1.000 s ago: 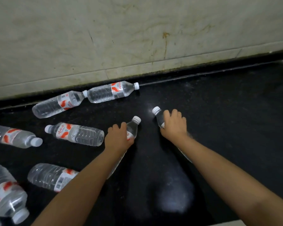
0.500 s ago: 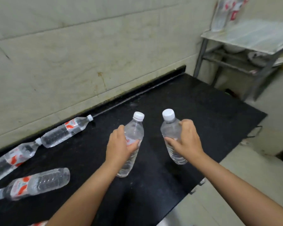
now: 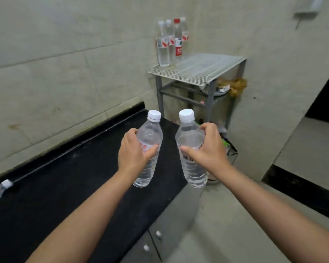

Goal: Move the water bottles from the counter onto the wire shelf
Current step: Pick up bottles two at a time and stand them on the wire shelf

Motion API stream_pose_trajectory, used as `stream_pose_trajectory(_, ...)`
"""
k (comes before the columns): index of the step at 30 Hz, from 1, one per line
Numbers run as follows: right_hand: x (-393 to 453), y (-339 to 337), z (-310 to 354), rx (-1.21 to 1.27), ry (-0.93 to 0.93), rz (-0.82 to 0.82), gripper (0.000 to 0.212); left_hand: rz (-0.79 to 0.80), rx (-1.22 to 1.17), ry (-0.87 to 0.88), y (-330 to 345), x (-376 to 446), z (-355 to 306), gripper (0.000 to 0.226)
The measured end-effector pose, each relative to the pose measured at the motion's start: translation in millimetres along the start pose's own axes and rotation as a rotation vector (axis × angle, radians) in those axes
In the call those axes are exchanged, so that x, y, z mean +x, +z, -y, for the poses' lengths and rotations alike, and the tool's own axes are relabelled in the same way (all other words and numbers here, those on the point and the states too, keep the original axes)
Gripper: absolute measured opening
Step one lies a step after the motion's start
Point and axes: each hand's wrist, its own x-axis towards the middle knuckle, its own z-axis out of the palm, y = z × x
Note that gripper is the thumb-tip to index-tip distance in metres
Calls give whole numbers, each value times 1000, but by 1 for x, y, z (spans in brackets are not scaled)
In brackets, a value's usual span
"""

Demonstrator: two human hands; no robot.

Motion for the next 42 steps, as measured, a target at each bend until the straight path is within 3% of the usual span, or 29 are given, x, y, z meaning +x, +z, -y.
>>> stream_pose_trajectory(9,79,-127,-101,-170,-15,-91,60,13,-119,22,95,29,-125,67)
stream_pose_trajectory(14,141,-166,-123,-92,-21,-202,56,-45,-82,116,126,78,-173,78)
stream_pose_trajectory(18,207,-179,-134,-32,-76,-220,55,-92,-136,155,150,131,-204,70)
stream_pose_trajectory(27,369,-178,-132,126,-222,-167,62,-272,-201,197,164,271,-244,63)
stream_pose_trajectory(42,574,-84,-132,227,-468,-84,54,-507,195,13,196,437,-267,65)
